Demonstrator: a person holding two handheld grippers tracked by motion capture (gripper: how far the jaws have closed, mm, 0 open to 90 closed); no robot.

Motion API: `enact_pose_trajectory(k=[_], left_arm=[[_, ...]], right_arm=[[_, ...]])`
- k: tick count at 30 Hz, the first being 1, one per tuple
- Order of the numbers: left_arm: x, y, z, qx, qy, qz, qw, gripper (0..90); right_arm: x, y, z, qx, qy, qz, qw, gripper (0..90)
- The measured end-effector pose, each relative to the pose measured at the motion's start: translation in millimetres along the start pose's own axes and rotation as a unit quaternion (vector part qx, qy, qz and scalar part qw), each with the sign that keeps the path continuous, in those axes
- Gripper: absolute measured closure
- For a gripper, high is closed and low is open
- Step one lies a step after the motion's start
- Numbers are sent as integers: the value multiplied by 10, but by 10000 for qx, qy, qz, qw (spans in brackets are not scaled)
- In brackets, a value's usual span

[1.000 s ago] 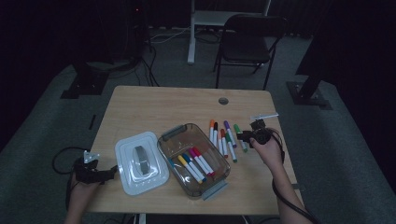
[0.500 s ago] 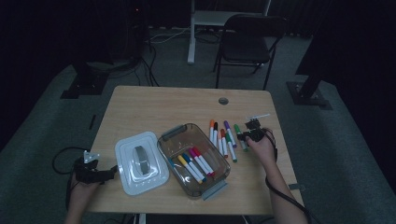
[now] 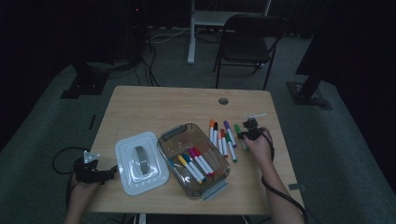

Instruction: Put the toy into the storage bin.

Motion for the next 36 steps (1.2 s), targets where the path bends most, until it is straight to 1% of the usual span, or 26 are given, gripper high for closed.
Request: enact_pose_trajectory(k=[3, 4, 6, 11, 13, 17, 19, 20, 22, 24, 26, 33, 34, 35, 36], left_arm=[[0, 0, 0, 0, 1, -2, 10000, 5], [0, 0, 0, 1, 0, -1, 10000, 5], [0, 0, 0, 0, 3, -3, 10000, 5], [0, 0, 0, 1, 2, -2, 10000, 5], [0, 0, 0, 1, 0, -2, 10000, 5], [0, 0, 0, 1, 1, -2, 10000, 5], [0, 0, 0, 1, 0, -2, 10000, 5], [0, 0, 0, 1, 0, -2, 10000, 5], [0, 0, 0, 1, 2, -3, 10000, 5], [0, 0, 0, 1, 1, -2, 10000, 5], [0, 0, 0, 1, 2, -2, 10000, 5], [0, 0, 0, 1, 0, -2, 10000, 5], [0, 0, 0, 1, 0, -2, 10000, 5], [0, 0, 0, 1, -1, -1, 10000, 5], [0, 0, 0, 0, -1, -2, 10000, 5]], right_arm=[[2, 2, -3, 36, -78, -26, 10000, 764], [4, 7, 0, 29, -136, 15, 9999, 766], [6, 17, 3, -9, -187, 86, 9998, 767], [2, 82, 10, -82, -377, 114, 9992, 767], [-21, 183, 17, -174, -496, 84, 9986, 767], [-64, 351, 38, -345, -621, -67, 9974, 767], [-81, 443, 61, -431, -645, -150, 9969, 767], [-82, 486, 75, -456, -662, -144, 9967, 767], [-86, 576, 118, -584, -717, -184, 9955, 768], [-88, 663, 167, -619, -661, -213, 9957, 767], [-101, 757, 228, -706, -628, -297, 9951, 768], [-172, 1085, 536, -1025, -362, -527, 9927, 767], [-172, 1085, 536, -1025, -362, -527, 9927, 767], [-186, 1132, 583, -1089, -328, -565, 9919, 767], [-201, 1220, 679, -1184, -276, -558, 9910, 768]])
Point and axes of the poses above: each handheld gripper's, and its own axes: y roughly backward along the jaws, x roughly out of its underside, z roughly to its left, the point moved 8 cm from there along -y, roughly forward along the jaws, and after that the axes turned 8 degrees about -y, right-handed, at the moved point
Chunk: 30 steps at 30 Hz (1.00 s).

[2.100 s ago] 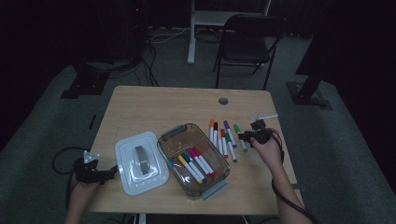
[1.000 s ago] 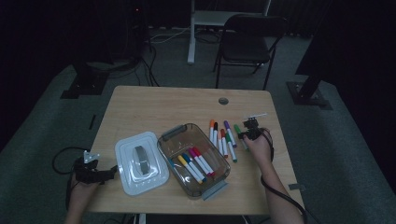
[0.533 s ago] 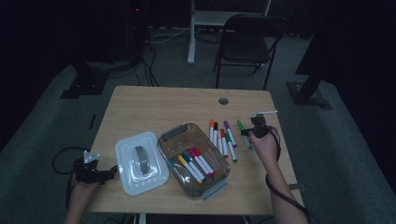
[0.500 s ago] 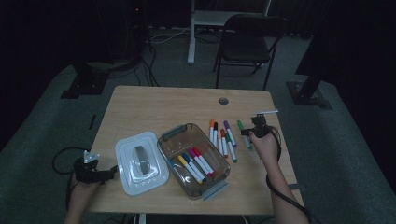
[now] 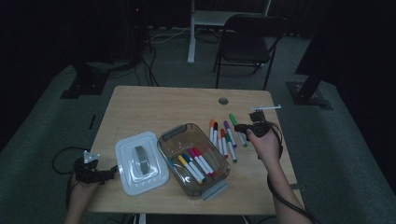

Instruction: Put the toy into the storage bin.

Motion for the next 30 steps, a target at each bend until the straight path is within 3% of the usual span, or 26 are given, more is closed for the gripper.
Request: enact_pose_trajectory(k=[7, 9, 17, 25, 30], left_arm=[[0, 0, 1, -2, -6, -1, 10000, 5], [-2, -1, 0, -4, 4, -7, 10000, 5], [-1, 0, 0, 0, 3, 1, 10000, 5], [-1, 0, 0, 0, 3, 1, 10000, 5], [-1, 0, 0, 0, 4, 1, 10000, 5]], right_arm=[[-31, 201, 435, -351, 391, -116, 9986, 767], [-31, 251, 580, -518, 492, -144, 9973, 767], [-29, 370, 1065, -830, 913, -117, 9923, 767], [105, 313, 1470, -1207, 1244, 190, 9847, 767], [157, 239, 1638, -1247, 1399, 314, 9818, 767]])
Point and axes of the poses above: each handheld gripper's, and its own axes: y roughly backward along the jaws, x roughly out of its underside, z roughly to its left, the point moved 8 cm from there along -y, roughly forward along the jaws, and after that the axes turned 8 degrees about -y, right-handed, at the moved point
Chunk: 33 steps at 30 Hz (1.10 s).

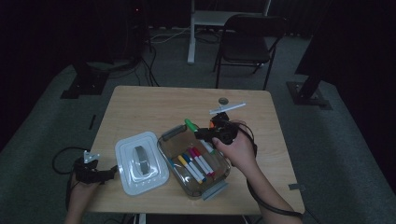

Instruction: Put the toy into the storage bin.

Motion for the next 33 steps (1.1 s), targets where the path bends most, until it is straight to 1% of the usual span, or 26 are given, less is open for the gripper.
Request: enact_pose_trajectory(k=[3, 4, 8, 16, 19, 23, 26, 29, 30, 33], left_arm=[[0, 0, -1, 3, 4, -1, 10000, 5], [0, 0, -1, 2, 8, 0, 10000, 5], [0, 0, -2, 3, 8, -1, 10000, 5], [0, 0, -1, 4, 7, 0, 10000, 5], [0, 0, -2, 3, 11, -2, 10000, 5], [0, 0, 0, 0, 2, -2, 10000, 5], [0, 0, 0, 0, 2, -1, 10000, 5], [0, 0, 0, 1, 2, 0, 10000, 5], [0, 0, 0, 1, -1, 0, 10000, 5], [-1, -1, 0, -1, 1, -6, 10000, 5]], right_arm=[[15, -69, 82, -42, 84, 113, 9999, 767], [24, -96, 113, -89, 80, 149, 9998, 767], [87, -239, 200, -159, 131, 352, 9992, 767], [218, -549, 275, -210, 148, 731, 9970, 767], [261, -652, 280, -171, 185, 842, 9961, 767], [327, -759, 280, -133, 132, 999, 9948, 767], [393, -844, 283, -101, 147, 1166, 9930, 767], [418, -892, 276, -49, 162, 1220, 9924, 767], [438, -937, 269, -37, 133, 1289, 9916, 767], [461, -988, 258, -20, 116, 1376, 9904, 767]])
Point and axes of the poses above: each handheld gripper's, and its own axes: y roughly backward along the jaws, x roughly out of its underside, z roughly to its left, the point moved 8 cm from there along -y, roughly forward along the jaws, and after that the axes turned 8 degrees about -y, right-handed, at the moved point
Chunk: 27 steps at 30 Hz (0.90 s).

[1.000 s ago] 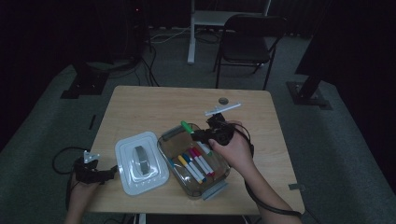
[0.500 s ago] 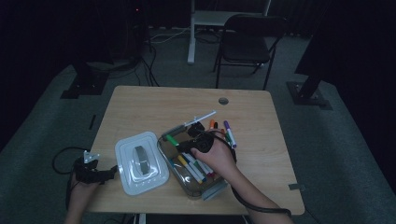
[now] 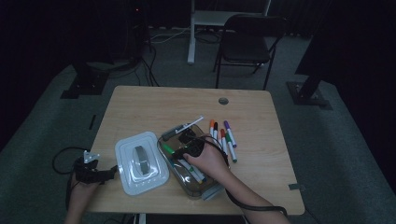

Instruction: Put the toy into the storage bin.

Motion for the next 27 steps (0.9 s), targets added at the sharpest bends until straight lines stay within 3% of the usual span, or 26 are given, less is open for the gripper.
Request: enact_pose_trajectory(k=[13, 16, 27], left_arm=[[0, 0, 0, 0, 4, -3, 10000, 5], [1, 1, 1, -1, -10, 4, 10000, 5], [1, 0, 0, 1, -1, 3, 10000, 5]], right_arm=[[136, -267, -78, 27, 9, 698, 9976, 767], [156, -313, -99, -63, -72, 903, 9959, 767], [248, -523, -149, 187, 51, 1482, 9888, 765]])
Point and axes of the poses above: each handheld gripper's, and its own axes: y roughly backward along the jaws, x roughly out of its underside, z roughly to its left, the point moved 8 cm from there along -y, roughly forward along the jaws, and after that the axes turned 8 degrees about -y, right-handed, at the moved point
